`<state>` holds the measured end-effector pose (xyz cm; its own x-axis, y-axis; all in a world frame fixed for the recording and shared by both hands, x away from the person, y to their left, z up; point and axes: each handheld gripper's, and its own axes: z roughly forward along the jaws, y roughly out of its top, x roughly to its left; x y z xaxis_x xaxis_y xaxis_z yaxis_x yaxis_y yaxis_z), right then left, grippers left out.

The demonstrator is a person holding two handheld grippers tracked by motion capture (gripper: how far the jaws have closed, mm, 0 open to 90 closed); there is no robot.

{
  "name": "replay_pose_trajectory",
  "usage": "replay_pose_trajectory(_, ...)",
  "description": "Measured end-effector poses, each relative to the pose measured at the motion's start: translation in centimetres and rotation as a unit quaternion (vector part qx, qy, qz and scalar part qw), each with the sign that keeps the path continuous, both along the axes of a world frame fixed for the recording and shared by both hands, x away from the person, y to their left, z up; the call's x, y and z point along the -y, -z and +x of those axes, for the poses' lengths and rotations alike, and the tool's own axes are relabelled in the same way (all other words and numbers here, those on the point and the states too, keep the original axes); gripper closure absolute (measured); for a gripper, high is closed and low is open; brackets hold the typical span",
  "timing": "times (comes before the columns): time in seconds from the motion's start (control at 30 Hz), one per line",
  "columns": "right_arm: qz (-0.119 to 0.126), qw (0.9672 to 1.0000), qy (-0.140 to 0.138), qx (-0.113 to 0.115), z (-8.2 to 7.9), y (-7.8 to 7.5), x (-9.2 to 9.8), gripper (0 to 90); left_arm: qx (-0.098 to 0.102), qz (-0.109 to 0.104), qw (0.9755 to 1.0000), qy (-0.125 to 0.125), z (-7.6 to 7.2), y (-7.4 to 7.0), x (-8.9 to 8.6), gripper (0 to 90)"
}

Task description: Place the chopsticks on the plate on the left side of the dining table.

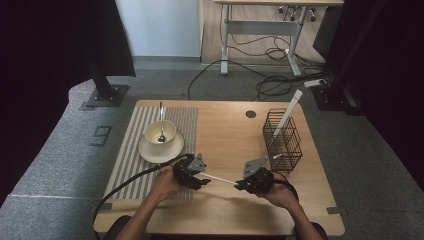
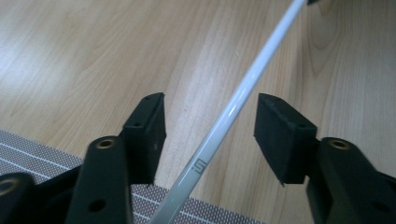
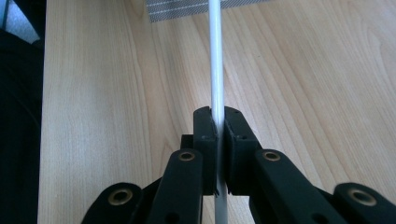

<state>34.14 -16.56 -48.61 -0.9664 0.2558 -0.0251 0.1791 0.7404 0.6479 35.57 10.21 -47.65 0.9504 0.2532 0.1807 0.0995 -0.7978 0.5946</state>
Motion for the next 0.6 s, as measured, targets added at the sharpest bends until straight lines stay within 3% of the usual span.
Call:
replay_pose_trajectory(0.13, -0.009, 0.9999, -0.007, 0.0, 0.02, -0.02, -0.16, 84.8, 0.004, 0.017, 0.9998, 0.011, -0.21, 0.14, 0.16, 55.4)
replay_pose_trajectory(0.33, -0.016, 0.9998, -0.012, 0.001, -0.01, 0.0, -0.26, 84.7, -0.005, 0.022, 0.9995, 0.02, -0.17, 0.22, 0.3, 66.2)
replay_pose_trajectory(0.6, -0.013, 0.9998, -0.013, 0.002, 0.07, 0.13, -0.17, 84.1, -0.012, 0.029, 0.9989, 0.036, -0.14, 0.23, 0.21, 71.5)
